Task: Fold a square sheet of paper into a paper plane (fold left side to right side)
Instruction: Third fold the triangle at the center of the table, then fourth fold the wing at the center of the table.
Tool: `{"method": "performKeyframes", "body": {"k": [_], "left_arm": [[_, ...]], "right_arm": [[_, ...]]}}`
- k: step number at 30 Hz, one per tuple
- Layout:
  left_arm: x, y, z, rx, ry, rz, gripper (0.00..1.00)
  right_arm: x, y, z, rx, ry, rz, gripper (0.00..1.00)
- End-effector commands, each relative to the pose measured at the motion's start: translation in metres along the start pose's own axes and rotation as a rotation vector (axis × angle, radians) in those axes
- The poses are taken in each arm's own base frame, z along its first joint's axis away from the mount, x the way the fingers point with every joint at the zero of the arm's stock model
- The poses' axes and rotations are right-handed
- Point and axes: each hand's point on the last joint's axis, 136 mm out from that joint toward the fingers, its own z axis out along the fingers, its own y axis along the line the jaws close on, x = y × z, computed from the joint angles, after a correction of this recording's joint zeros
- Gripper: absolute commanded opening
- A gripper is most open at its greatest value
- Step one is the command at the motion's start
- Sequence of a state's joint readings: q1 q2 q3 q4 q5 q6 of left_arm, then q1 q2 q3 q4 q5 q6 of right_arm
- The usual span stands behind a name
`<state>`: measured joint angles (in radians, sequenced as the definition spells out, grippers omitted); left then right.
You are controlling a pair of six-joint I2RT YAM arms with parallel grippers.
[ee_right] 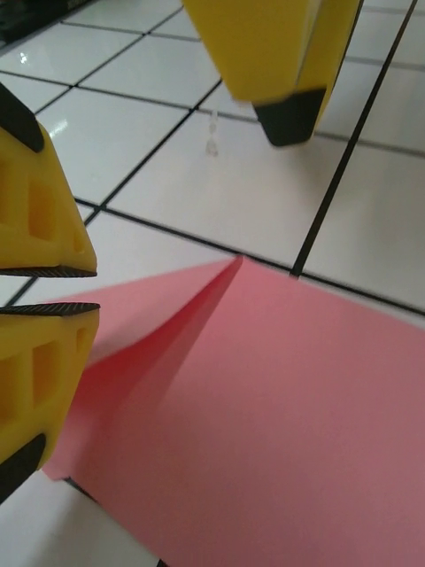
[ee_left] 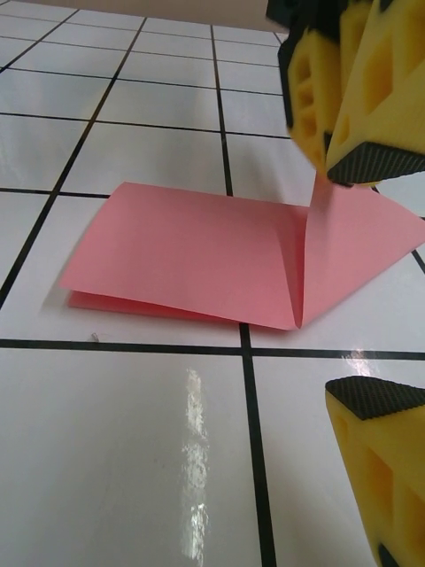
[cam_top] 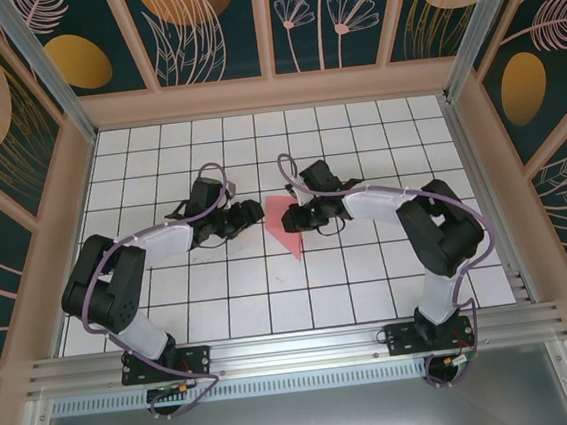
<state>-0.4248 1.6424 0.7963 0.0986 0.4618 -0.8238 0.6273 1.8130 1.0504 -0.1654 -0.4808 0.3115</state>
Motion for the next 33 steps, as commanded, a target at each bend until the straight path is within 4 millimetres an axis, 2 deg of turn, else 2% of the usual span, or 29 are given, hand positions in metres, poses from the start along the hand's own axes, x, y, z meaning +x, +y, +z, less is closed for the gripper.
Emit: {"method": "performKeyframes", "body": {"k": [1,8,9,13,23,33], "left_arm": [[0.002,-0.007,0.007,0.037,0.016,-0.002,0.62],[0.005,-0.016,0.018,0.041,0.040,0.017,0.63],[0.009,-0.009,0.025,0.019,0.056,0.005,0.63],[0.010,-0.007,0.030,0.002,0.059,0.000,0.64],[0.015,-0.008,0.039,-0.011,0.080,0.002,0.65],[0.018,-0.014,0.045,-0.005,0.093,0.013,0.60]], "right_arm": [[-0.009,-0.011,-0.003,0.041,-0.015,-0.016,0.18],[-0.001,-0.024,-0.001,0.073,-0.001,-0.002,0.18],[0.001,-0.025,0.000,0.075,0.003,0.000,0.18],[0.003,-0.028,0.002,0.078,0.009,0.003,0.18],[0.007,-0.034,0.004,0.094,0.016,0.014,0.18],[0.010,-0.039,0.005,0.112,0.025,0.019,0.18]]}}
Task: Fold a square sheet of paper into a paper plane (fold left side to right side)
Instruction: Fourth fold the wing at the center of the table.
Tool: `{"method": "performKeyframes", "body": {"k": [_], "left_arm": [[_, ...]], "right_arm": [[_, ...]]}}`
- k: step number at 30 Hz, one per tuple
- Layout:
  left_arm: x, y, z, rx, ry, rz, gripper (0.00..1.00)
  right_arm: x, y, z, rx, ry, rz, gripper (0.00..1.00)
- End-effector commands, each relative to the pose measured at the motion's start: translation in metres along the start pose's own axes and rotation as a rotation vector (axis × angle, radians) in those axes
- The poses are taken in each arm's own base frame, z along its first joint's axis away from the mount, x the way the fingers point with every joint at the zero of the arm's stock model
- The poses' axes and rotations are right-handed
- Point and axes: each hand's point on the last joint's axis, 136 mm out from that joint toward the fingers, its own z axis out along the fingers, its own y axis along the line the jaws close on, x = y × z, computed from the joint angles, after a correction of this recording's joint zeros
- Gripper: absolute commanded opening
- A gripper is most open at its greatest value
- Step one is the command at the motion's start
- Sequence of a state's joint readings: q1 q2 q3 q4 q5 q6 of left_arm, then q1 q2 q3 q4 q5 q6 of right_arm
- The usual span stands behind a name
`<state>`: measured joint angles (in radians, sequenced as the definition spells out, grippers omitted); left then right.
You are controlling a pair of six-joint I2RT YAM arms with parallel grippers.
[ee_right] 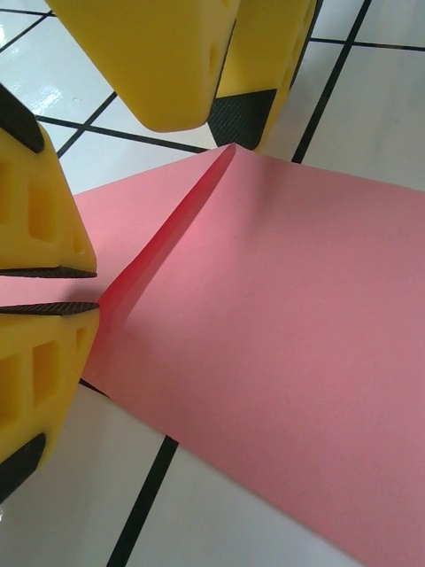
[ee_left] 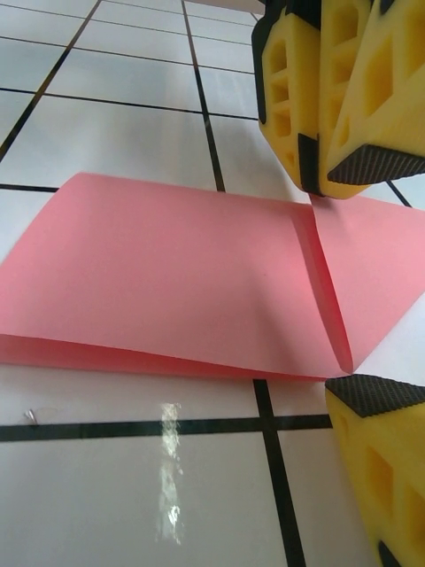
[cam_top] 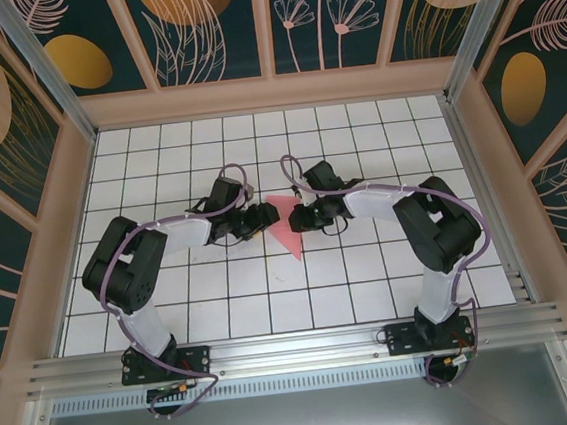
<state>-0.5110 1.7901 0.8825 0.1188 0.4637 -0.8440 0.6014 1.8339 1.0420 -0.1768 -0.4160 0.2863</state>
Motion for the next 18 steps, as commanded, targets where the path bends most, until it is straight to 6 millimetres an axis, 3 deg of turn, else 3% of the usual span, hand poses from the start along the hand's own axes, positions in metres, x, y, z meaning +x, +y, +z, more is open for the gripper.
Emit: {"method": "performKeyframes", "body": {"k": [1,18], "left_arm": [[-0.002,-0.006,0.004,0.005,0.007,-0.005,0.59],[-0.003,-0.021,0.001,0.027,-0.001,0.011,0.35]], "right_arm": [[0.010,-0.013,0.004,0.031,0.031,0.006,0.18],[0.007,-0.015,-0.002,0.053,0.006,-0.002,0.20]]}}
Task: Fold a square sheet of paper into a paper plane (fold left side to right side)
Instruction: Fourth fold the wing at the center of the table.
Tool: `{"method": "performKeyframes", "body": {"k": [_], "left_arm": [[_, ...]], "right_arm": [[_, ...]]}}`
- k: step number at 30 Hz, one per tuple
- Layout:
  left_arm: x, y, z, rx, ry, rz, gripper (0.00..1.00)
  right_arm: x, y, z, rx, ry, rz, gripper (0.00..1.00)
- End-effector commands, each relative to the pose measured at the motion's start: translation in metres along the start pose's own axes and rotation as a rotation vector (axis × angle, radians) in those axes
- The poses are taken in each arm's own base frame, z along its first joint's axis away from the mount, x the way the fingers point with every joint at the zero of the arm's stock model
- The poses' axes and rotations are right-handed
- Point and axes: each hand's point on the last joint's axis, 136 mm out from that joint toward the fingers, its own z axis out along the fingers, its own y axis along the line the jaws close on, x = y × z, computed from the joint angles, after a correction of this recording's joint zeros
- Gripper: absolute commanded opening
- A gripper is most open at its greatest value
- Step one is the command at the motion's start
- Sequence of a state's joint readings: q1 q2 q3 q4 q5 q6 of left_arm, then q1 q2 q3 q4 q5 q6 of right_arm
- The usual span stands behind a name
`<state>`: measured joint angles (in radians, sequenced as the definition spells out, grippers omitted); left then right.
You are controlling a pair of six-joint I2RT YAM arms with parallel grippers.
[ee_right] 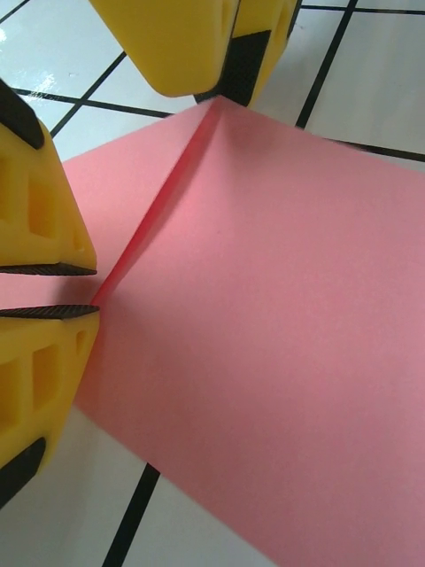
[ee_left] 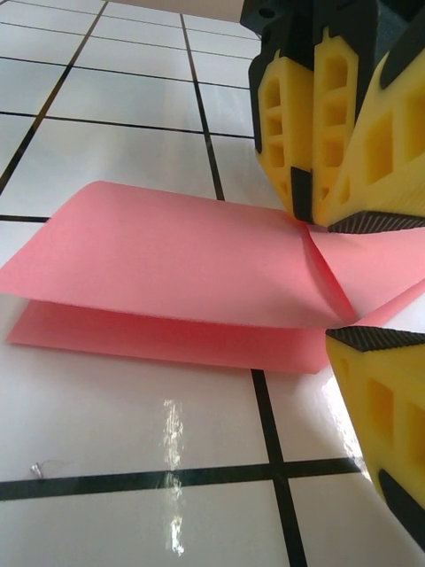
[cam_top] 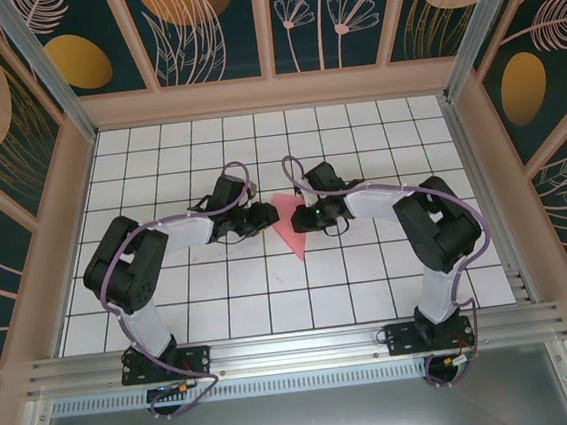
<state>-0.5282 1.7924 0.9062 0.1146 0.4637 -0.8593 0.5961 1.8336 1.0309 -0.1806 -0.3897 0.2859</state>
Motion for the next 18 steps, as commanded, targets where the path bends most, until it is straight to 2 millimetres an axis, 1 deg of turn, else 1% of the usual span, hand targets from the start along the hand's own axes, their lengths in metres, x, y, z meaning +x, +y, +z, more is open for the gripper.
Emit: {"method": "performKeyframes", "body": {"k": [1,5,9,11,15,18], "left_arm": [[-0.003,-0.010,0.000,0.013,-0.003,0.006,0.33],[-0.004,-0.015,-0.001,0.024,-0.009,0.011,0.27],[-0.003,-0.016,0.000,0.025,-0.005,0.010,0.15],[-0.003,-0.019,-0.001,0.027,-0.007,0.013,0.12],[-0.002,-0.020,-0.006,0.026,-0.019,0.003,0.12],[-0.001,-0.022,-0.009,0.031,-0.029,-0.014,0.12]], "right_arm": [[0.005,-0.007,-0.002,0.021,0.008,-0.014,0.20],[0.005,-0.007,-0.002,0.020,0.004,-0.012,0.20],[0.002,-0.005,-0.007,0.024,-0.015,-0.018,0.21],[-0.002,-0.003,-0.014,0.032,-0.040,-0.026,0.23],[-0.009,0.000,-0.038,0.083,-0.110,-0.045,0.30],[-0.003,0.003,-0.051,0.134,-0.148,-0.059,0.34]]}}
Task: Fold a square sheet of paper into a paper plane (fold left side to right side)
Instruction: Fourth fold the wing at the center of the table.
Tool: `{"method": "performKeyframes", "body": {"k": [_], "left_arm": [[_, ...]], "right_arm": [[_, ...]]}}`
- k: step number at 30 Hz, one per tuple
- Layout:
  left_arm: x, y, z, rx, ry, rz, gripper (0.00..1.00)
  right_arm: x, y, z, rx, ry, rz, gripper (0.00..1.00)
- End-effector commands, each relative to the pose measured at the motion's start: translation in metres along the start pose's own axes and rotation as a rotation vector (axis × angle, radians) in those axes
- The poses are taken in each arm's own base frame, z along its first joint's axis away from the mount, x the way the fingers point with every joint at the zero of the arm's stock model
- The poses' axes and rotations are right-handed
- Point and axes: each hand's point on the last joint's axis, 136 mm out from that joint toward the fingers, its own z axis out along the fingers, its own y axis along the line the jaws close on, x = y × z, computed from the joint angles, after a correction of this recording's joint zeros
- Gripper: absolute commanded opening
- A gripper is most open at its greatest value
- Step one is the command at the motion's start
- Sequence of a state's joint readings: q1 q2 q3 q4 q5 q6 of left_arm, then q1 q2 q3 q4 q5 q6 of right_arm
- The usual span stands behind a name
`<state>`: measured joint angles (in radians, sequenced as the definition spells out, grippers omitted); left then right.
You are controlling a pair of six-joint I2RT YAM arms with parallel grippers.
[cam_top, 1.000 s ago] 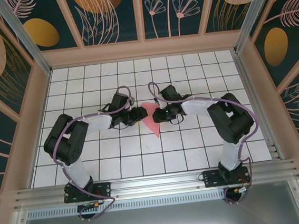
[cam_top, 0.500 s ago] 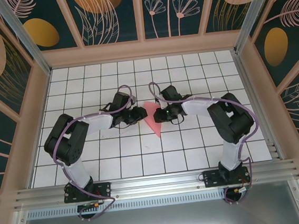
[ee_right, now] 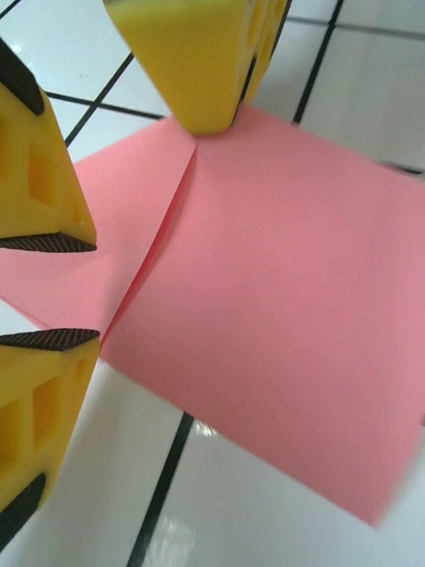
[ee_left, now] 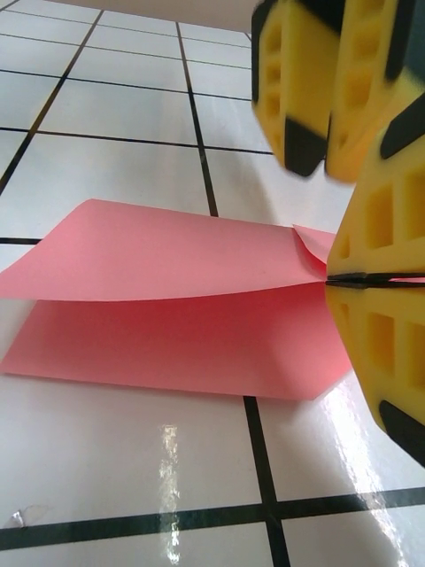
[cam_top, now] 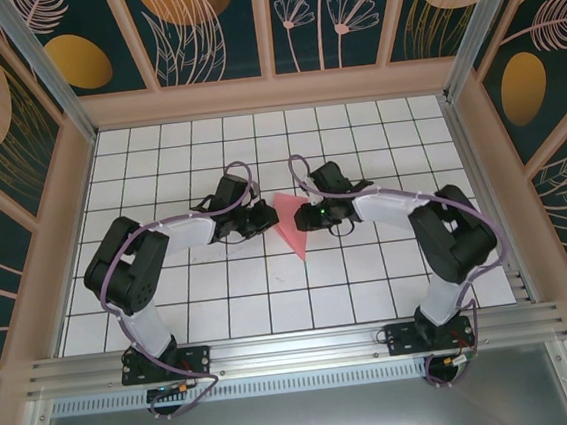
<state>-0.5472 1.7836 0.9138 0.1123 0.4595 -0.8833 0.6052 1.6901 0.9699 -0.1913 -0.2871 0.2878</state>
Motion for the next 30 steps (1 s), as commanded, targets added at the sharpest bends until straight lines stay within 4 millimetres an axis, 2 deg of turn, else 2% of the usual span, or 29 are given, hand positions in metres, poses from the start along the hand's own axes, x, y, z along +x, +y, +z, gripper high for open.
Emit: {"method": "performKeyframes", "body": {"k": [1,6,9,17,25,30], "left_arm": [[-0.003,-0.015,-0.011,0.024,-0.035,-0.012,0.12],[-0.002,-0.016,-0.013,0.026,-0.042,-0.031,0.12],[-0.001,-0.018,-0.013,0.029,-0.038,-0.032,0.12],[0.000,-0.019,-0.012,0.031,-0.036,-0.032,0.12],[0.000,-0.020,-0.012,0.033,-0.035,-0.031,0.13],[-0.001,-0.022,-0.012,0.036,-0.035,-0.028,0.14]], "right_arm": [[0.005,0.003,-0.020,0.085,-0.061,-0.039,0.35],[0.031,0.020,-0.019,0.178,-0.101,-0.080,0.45],[0.039,0.028,-0.013,0.206,-0.118,-0.092,0.47],[0.042,0.029,0.006,0.275,-0.101,-0.131,0.48],[0.044,0.027,0.014,0.295,-0.089,-0.151,0.48],[0.046,0.026,0.018,0.300,-0.072,-0.162,0.40]]}}
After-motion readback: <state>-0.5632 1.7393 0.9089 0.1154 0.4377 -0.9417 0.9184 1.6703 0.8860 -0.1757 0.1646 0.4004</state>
